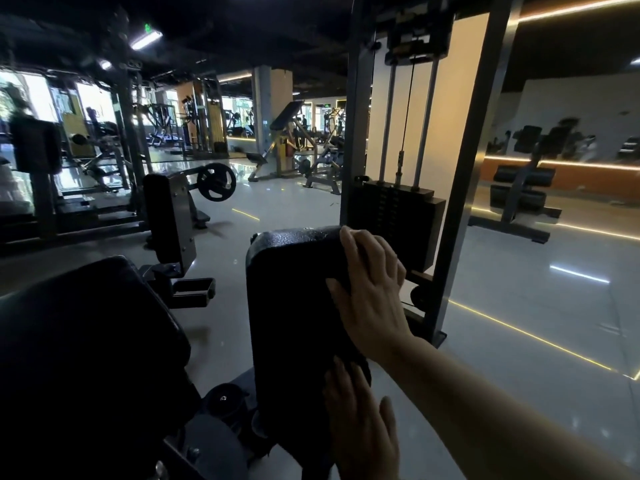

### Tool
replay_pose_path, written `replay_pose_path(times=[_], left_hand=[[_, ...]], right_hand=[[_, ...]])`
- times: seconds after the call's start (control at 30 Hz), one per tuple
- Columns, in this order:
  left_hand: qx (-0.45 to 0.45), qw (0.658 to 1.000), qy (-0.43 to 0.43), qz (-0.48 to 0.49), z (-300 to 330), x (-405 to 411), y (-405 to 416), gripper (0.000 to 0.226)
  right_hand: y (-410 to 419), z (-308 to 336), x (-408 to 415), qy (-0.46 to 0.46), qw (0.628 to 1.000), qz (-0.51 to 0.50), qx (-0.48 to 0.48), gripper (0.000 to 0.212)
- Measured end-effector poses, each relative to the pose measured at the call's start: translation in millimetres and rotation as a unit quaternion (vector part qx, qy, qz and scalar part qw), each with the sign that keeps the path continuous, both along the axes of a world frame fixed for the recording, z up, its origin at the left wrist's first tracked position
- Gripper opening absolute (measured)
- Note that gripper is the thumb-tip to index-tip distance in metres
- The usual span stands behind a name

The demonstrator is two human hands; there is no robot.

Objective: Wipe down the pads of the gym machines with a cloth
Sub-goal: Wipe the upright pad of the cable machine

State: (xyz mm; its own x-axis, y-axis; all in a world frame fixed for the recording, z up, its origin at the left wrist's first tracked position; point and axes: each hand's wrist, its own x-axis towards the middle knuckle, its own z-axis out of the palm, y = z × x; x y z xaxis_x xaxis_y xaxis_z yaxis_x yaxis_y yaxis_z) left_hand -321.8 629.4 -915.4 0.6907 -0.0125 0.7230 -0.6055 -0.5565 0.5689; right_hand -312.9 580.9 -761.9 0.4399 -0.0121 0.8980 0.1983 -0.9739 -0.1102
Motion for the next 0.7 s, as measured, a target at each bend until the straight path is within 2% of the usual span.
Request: replay_pose_path(times=[0.1,0.23,0.33,0.47,0.6,0.7], left_hand=[[0.037,0.997,-0.039,0.052,18,1,40,0.063],[0.078,0.985,-0.111,0.109,32,11,70,0.07],[0.13,0.972,-0.16,0.113,35,14,78,0.073],[0.168,0.963,-0.192,0.091,51,21,91,0.058],[0.217,0.944,-0.236,0.075,78,26,101,0.054],[0.243,0.926,-0.277,0.078,96,34,108,0.051]], right_hand=[[7,7,4,0.025,0.999,0.036,0.028,0.057],[8,3,2,0.008,0.997,0.06,0.048,0.052],[10,6,-4,0.02,0.995,0.074,0.069,0.059],[11,-2,-23,0.066,0.986,0.115,0.105,0.061],[4,10,-28,0.093,0.975,0.134,0.15,0.057],[6,27,-24,0.123,0.953,0.16,0.224,0.058]])
